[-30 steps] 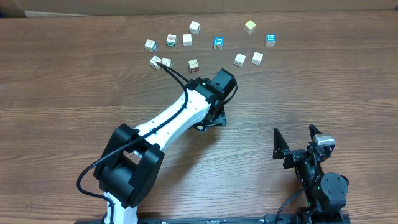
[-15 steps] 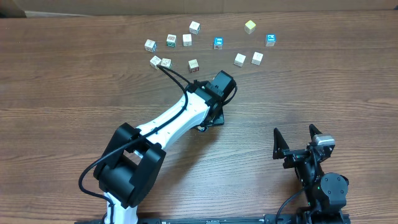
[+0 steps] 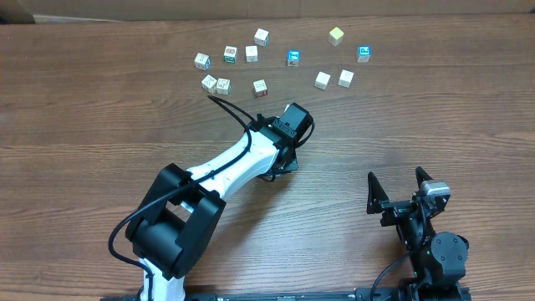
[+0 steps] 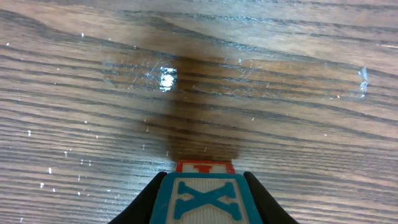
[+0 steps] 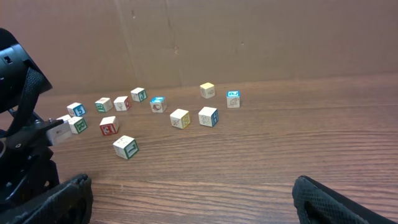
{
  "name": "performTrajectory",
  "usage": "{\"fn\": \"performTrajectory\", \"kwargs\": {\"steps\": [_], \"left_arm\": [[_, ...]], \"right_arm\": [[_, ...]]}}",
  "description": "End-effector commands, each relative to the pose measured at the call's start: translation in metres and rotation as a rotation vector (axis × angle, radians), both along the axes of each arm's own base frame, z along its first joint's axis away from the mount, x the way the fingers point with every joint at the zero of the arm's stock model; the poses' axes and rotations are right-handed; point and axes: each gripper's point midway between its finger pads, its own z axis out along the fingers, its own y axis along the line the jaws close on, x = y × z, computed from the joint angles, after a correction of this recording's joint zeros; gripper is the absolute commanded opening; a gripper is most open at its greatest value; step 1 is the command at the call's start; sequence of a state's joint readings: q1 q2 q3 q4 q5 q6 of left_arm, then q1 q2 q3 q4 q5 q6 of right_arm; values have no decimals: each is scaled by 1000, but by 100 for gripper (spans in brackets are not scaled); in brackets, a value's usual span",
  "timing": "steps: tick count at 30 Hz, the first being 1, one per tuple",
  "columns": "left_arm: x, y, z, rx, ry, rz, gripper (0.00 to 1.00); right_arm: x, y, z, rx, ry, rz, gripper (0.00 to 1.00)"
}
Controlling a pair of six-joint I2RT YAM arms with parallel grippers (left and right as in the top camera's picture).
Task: Form a tower
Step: 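Open the left gripper and release the hammer block on the '2' block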
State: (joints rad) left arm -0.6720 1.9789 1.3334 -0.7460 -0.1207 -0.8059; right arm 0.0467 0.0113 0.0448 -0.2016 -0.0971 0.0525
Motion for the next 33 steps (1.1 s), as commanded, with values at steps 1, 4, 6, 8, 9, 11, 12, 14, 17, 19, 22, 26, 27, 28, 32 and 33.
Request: {"fn": "performTrajectory", "kwargs": {"steps": [1,4,6,8,9,11,12,14,17,19,22,26,27,28,32,33], "left_arm": [[-4,-3,6,-34,12,-2,26],[-9,-11,5,-75,45,-12,29],[-15,-17,6,-108,76,-28,30],[-20,-23,6,-139,103,-55,30],[-23,-24,6,-149,118,-57,30],[-26,-22,6,-143,132,-56,31],[-28,-21,5,-136,139,-55,31],[-30,-17,5,-121,149,-53,32],[-31,-16,4,-114,150,-52,39],[-31,-16,4,-114,150,-52,51],[-31,-16,4,-114,150,-52,72],[-27,-18,7,-118,138,-70,73],[-23,-20,11,-123,126,-85,73],[-18,-21,15,-125,112,-95,74],[2,-19,42,-96,52,-81,75],[5,-20,47,-94,44,-80,75]], "right_arm": [[-2,1,8,4,-11,5,100],[-2,1,8,4,-11,5,100],[-2,1,8,4,-11,5,100],[-2,1,8,4,-11,5,100],[-2,1,8,4,-11,5,100],[-2,1,8,4,-11,5,100],[-2,1,8,4,-11,5,100],[-2,1,8,4,-11,5,100],[-2,1,8,4,-11,5,100],[-2,1,8,4,-11,5,100],[-2,1,8,4,-11,5,100],[-2,1,8,4,-11,5,100],[-2,1,8,4,-11,5,100],[-2,1,8,4,-11,5,100],[-2,1,8,4,-11,5,100],[-2,1,8,4,-11,5,100]]}}
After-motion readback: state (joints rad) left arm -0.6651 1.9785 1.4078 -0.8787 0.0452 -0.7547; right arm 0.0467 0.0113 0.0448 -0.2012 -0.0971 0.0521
